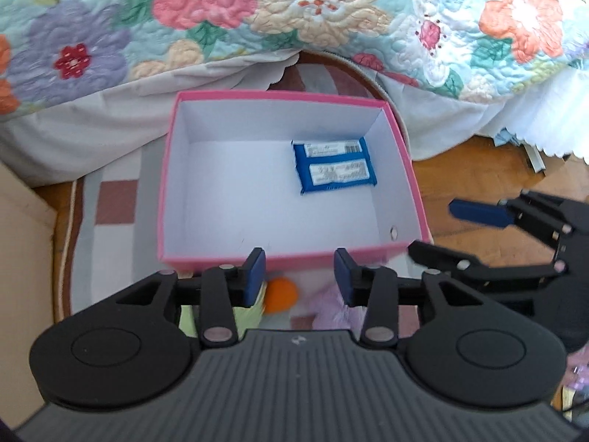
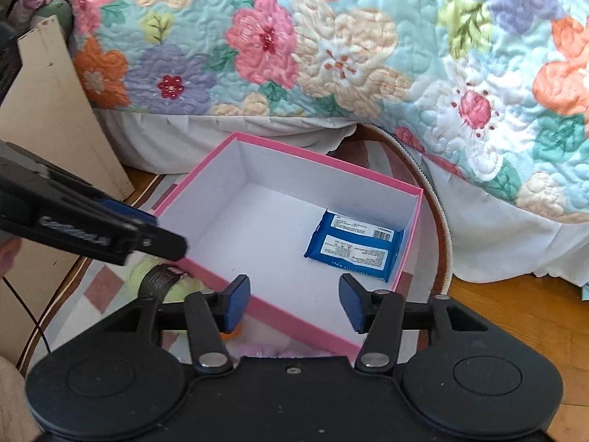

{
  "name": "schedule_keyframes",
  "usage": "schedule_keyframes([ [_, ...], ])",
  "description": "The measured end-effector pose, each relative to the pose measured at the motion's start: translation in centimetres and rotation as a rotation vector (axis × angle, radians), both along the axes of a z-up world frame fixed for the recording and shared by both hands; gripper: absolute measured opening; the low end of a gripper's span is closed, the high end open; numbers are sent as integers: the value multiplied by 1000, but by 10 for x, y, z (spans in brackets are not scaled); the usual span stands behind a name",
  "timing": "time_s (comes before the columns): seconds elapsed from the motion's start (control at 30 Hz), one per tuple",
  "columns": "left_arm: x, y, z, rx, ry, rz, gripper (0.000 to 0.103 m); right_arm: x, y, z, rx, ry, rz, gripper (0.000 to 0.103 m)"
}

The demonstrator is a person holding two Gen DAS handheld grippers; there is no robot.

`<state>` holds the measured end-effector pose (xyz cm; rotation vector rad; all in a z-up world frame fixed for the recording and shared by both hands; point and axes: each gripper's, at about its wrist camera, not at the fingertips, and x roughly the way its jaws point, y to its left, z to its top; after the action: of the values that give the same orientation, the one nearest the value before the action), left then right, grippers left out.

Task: Organize objects
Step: 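Withdraw the left tool from the box toward the dental floss box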

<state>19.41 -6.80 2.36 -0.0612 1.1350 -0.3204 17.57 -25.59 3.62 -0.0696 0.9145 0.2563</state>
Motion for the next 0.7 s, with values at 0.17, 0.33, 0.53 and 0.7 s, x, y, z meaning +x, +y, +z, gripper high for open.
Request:
schedule_keyframes([
  [0.17,-34,10,13,96,-29,-35,49,-19,6,11,-10,-19,13,76],
  [0.33,-66,24,24,106,-53,-40,60,-37,16,15,-24,-16,38,85],
  [0.53,-89,40,32,111,-60,-21,69,-56,31,16,-108,-24,85,96],
  [0.7,-103,48,34,131,-55,-30,75,-67,34,20,-88,-16,128,96],
])
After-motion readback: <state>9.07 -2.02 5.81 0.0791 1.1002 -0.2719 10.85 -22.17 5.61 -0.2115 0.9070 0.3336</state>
